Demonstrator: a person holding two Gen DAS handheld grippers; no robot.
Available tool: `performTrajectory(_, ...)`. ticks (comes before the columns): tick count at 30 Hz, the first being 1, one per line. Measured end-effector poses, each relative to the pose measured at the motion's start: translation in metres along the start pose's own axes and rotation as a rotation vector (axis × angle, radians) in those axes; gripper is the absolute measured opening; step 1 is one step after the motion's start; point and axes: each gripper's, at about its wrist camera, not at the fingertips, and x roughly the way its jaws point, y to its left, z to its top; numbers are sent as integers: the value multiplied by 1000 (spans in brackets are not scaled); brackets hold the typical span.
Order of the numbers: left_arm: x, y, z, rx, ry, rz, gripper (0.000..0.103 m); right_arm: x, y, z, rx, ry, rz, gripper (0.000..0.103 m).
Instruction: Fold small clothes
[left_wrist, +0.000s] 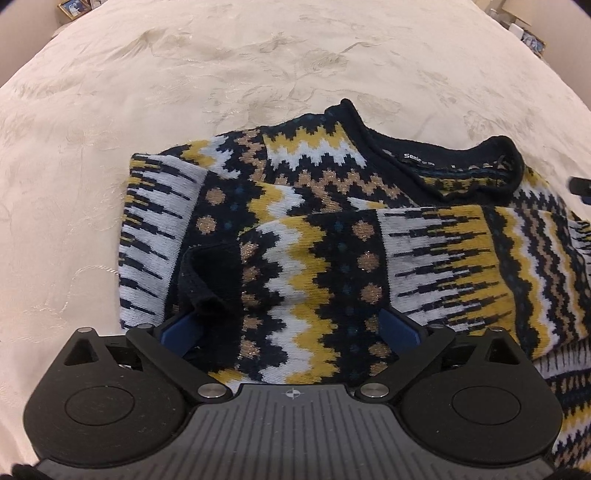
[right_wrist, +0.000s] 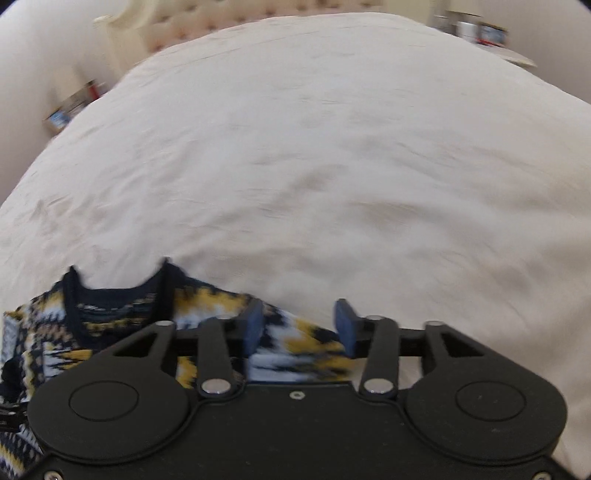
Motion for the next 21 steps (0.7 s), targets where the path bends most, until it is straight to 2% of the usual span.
performTrajectory(2, 1, -1, 0, 1, 0, 6, 103, 13, 9, 2, -40, 33, 5, 56)
performTrajectory(6, 2, -2, 0, 13, -2, 14, 103, 49, 17, -1, -109, 144, -50, 56)
performTrajectory(12, 3, -5, -1, 33, -16, 36, 103, 44, 6, 0, -91, 136, -44, 65)
performTrajectory(14, 3, -7, -3, 33, -28, 48, 103, 36, 3, 0, -68, 110, -32, 70)
performTrajectory(16, 2, -8, -4, 29, -43, 59, 103, 22, -2, -3, -39, 82, -11, 86)
performTrajectory(20, 1, -12, -8, 38, -62, 74, 103, -4, -8, -14, -1, 63, 21, 95)
performTrajectory(21, 1, -13, -8, 43, -61, 77, 103, -9, -7, -18, 2, 68, 24, 101)
